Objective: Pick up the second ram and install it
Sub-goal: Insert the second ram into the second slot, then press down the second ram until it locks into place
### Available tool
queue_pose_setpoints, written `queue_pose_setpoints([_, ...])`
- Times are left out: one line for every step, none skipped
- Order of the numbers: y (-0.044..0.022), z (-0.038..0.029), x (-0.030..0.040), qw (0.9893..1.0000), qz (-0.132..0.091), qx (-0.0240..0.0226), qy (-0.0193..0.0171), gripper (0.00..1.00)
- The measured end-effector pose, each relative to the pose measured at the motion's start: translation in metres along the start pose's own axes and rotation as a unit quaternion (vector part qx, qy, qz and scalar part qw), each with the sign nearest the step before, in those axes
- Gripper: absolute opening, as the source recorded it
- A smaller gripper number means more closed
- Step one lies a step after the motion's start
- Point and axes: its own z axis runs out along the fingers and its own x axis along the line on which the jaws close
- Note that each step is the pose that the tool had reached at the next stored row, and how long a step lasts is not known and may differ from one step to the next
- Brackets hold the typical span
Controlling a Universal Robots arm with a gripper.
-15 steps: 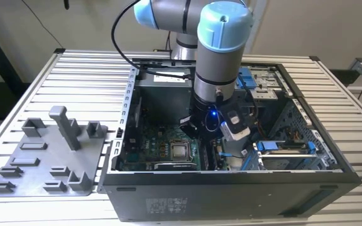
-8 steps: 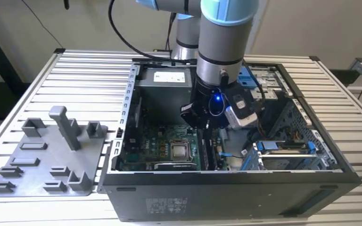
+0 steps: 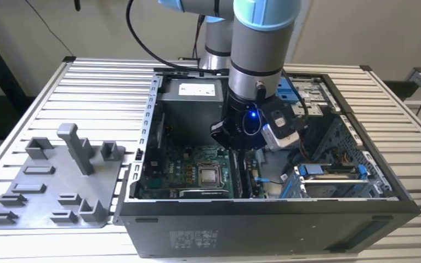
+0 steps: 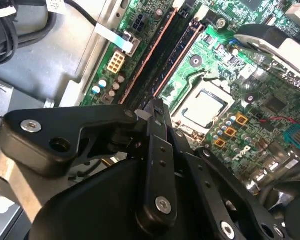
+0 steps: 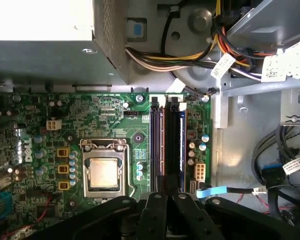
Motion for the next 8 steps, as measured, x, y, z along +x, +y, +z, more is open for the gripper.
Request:
queue_pose_setpoints([0.0, 0.0, 0.0, 1.0, 0.0, 0.0, 0.0, 0.11])
queue_pose_setpoints([0.0, 0.0, 0.0, 1.0, 0.0, 0.0, 0.0001, 0.11])
queue_pose_setpoints([0.0, -0.0001, 0.0, 1.0, 0.0, 0.0001, 0.0001, 0.11])
queue_pose_setpoints([0.0, 0.0, 0.0, 1.0, 0.0, 0.0001, 0.0001, 0.11])
queue_pose_setpoints([0.0, 0.0, 0.0, 1.0, 0.0, 0.0001, 0.0002, 0.11])
queue_pose_setpoints([0.0, -0.0001, 0.0, 1.0, 0.0, 0.0001, 0.0002, 0.11])
queue_pose_setpoints([0.0, -0.0001, 0.0, 1.0, 0.0, 0.0001, 0.0002, 0.11])
queue_pose_setpoints([0.0, 0.0, 0.0, 1.0, 0.0, 0.0001, 0.0003, 0.11])
